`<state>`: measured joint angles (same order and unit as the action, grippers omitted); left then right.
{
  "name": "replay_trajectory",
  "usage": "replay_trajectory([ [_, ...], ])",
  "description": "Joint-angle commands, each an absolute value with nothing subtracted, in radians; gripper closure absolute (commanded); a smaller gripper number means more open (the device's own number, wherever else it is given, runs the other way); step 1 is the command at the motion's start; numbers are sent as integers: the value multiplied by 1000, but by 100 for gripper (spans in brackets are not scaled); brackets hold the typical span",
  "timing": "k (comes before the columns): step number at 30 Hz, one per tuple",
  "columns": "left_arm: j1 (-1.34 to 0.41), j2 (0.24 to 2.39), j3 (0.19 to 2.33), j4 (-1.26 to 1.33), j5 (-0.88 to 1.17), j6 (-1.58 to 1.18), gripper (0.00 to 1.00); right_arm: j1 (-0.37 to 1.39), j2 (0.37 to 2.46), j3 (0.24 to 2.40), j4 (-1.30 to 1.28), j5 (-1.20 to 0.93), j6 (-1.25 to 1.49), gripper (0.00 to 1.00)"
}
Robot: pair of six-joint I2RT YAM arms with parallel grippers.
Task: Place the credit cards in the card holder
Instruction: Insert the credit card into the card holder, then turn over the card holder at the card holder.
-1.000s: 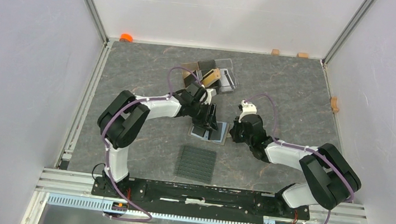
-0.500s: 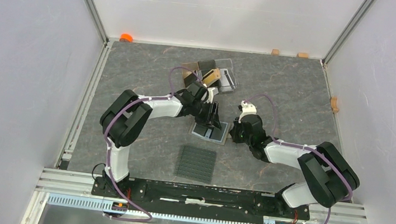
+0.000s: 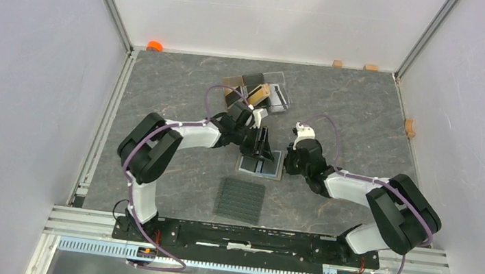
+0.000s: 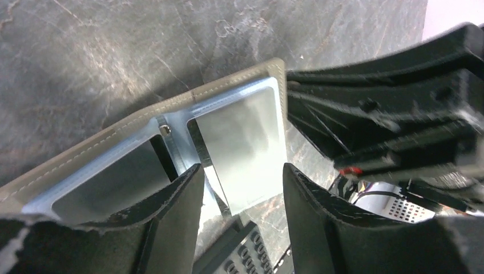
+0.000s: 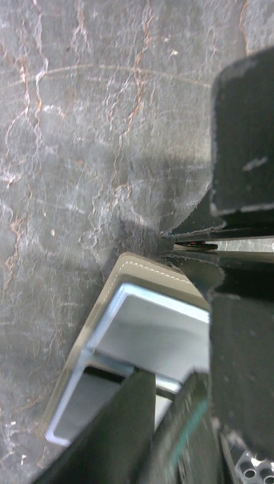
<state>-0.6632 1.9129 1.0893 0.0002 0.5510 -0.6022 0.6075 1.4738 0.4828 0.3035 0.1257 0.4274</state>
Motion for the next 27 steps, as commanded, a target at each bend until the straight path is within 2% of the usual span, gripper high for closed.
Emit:
replay_trajectory([
  [1, -673, 1737, 1075, -25, 493, -604, 39, 568, 1417, 518, 254, 128, 395, 87],
  [7, -649, 1615, 1003, -144, 320, -603, 33, 513, 1311, 544, 130, 50, 334, 50],
  [9, -631, 1601, 967, -139, 315, -608, 32, 512, 1266, 549, 95, 23, 327, 43],
  [11, -622, 1592, 939, -133, 315, -612, 32, 512, 1224, 550, 73, -21, 334, 40],
  [13, -619, 1590, 923, -142, 303, -614, 32, 512, 1193, 543, 68, -88, 354, 41],
  [19, -606, 1587, 858, -126, 240, -646, 32, 513, 1173, 488, 151, -263, 478, 50],
  [22, -605, 1597, 845, -115, 234, -647, 32, 514, 1201, 471, 187, -295, 510, 54],
  [27, -603, 1632, 841, -91, 256, -645, 39, 513, 1263, 469, 210, -300, 537, 60],
])
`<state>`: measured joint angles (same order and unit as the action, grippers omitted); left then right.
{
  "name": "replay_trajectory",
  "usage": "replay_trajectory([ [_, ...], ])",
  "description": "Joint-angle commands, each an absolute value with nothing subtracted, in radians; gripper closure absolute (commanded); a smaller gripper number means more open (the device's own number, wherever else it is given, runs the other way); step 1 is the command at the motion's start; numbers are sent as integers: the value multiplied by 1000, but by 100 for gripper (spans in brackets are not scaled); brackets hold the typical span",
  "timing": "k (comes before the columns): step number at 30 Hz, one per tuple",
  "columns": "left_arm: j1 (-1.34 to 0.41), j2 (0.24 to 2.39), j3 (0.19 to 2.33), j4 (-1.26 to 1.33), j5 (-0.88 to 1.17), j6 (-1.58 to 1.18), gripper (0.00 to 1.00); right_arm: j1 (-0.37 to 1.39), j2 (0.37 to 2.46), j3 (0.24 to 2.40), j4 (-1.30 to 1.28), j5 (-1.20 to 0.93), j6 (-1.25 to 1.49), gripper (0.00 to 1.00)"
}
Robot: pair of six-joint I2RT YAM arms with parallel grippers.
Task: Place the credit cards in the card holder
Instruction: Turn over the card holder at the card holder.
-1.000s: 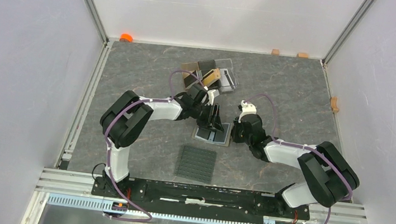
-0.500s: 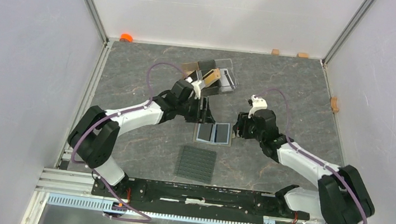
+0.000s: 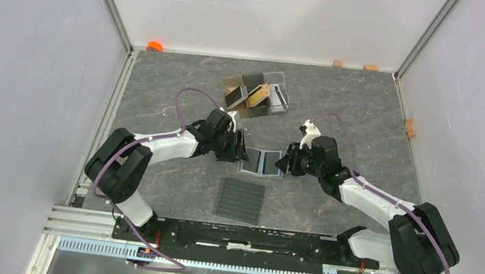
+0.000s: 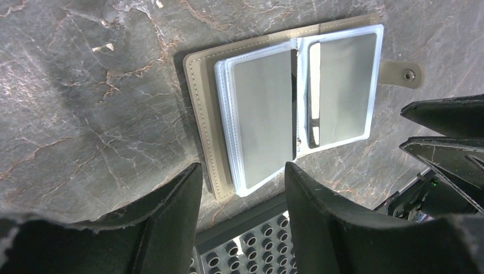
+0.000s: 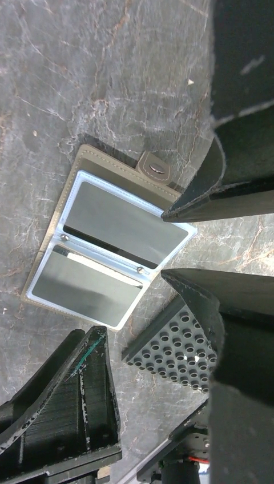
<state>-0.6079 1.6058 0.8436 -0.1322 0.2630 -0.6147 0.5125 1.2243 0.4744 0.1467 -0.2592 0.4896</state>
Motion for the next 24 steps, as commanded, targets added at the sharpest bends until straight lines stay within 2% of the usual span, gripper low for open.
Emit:
replay_trajectory([
  [1, -604, 1637, 841, -89, 256, -644, 41, 513, 1272, 469, 213, -302, 542, 61],
  [8, -604, 1658, 839, -80, 272, -646, 47, 514, 1316, 473, 208, -270, 555, 66],
  [19, -603, 1667, 836, -73, 284, -648, 49, 515, 1349, 479, 190, -239, 550, 69],
  [24, -604, 1671, 836, -72, 287, -648, 50, 519, 1346, 482, 201, -245, 554, 73],
])
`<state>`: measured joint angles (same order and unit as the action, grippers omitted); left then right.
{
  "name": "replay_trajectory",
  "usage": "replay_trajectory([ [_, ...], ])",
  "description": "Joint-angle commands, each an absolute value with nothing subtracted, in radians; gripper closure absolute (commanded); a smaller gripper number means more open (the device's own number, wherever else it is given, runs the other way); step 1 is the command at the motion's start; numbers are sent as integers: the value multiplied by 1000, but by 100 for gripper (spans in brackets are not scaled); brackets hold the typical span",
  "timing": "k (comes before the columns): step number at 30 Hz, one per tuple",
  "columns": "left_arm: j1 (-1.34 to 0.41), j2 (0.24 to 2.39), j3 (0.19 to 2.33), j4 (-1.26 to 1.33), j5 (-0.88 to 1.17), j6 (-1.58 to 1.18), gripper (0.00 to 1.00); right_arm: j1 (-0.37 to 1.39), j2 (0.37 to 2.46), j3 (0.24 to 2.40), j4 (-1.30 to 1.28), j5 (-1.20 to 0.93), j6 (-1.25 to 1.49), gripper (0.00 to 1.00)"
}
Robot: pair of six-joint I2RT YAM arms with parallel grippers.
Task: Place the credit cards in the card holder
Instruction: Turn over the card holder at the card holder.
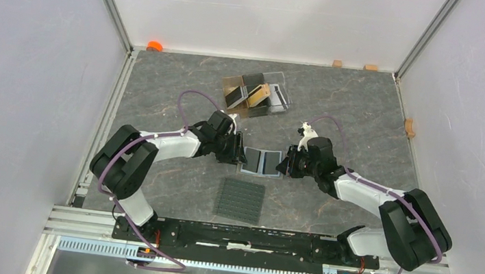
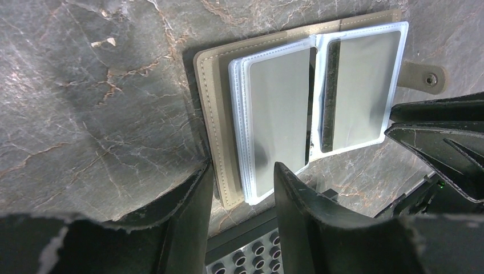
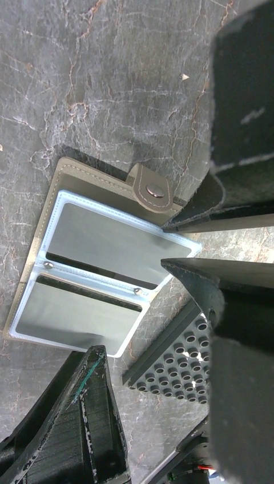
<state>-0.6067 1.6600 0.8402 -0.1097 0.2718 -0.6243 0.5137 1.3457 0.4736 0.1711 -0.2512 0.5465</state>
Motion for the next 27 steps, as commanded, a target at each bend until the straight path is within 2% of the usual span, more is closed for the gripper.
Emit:
replay_trajectory([
  [1, -604, 1671, 838, -72, 288, -648, 50, 520, 1348, 482, 208, -253, 554, 74],
  [4, -604, 1677, 838, -70, 295, -648, 50, 522, 1354, 482, 233, -274, 562, 77],
  [14, -603, 1683, 835, -59, 316, -655, 51, 546, 1351, 503, 252, -286, 567, 79],
  [27, -607, 1684, 816, -5, 371, -690, 53, 616, 1395, 579, 238, -262, 547, 74],
])
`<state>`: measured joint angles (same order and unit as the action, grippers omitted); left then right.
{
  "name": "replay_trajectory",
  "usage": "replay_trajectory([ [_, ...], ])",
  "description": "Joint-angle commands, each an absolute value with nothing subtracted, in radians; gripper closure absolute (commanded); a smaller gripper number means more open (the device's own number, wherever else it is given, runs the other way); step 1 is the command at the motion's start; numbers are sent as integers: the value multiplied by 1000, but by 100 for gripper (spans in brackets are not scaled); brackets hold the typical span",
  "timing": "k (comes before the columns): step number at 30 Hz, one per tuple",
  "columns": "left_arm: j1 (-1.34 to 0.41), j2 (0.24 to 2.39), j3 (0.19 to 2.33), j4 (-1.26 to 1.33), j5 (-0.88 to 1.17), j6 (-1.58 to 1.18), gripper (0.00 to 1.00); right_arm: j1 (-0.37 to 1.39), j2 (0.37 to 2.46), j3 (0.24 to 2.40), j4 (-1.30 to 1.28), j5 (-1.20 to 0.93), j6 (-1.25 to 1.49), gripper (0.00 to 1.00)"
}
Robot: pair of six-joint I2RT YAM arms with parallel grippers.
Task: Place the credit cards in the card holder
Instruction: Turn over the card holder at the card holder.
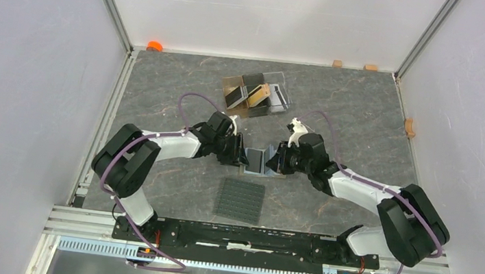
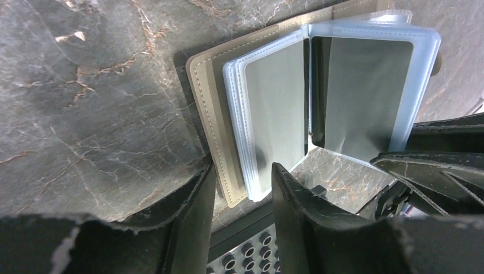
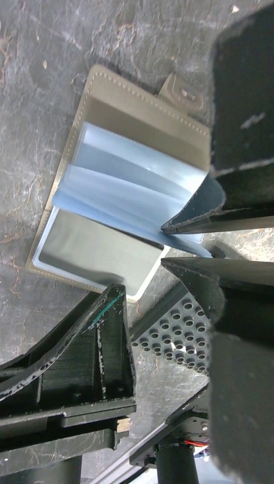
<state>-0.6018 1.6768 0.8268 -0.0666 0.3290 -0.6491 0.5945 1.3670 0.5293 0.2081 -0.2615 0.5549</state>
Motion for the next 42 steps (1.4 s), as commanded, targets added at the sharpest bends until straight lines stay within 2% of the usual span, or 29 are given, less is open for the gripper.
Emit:
replay_trajectory([
  [1, -605, 1680, 813, -5, 368, -693, 53, 623, 1404, 586, 241, -264, 548, 73],
  [11, -577, 1588, 757, -5, 318, -713, 47, 674, 1459, 642, 237, -257, 535, 61],
  [17, -544, 1501, 712, -19, 293, -707, 45, 684, 1447, 649, 235, -261, 528, 51],
  [22, -521, 1452, 714, -61, 293, -693, 42, 684, 1416, 649, 217, -251, 521, 46],
  [26, -505, 1413, 731, -106, 291, -676, 39, 684, 1368, 661, 164, -189, 499, 45],
  [29, -493, 1384, 751, -130, 291, -668, 35, 684, 1333, 686, 56, -54, 459, 46],
  [34, -469, 1373, 886, -260, 291, -598, 30, 678, 1261, 708, -87, 149, 386, 37],
  [42, -434, 1558, 1268, -495, 171, -473, 24, 593, 1143, 694, -137, 172, 297, 23],
])
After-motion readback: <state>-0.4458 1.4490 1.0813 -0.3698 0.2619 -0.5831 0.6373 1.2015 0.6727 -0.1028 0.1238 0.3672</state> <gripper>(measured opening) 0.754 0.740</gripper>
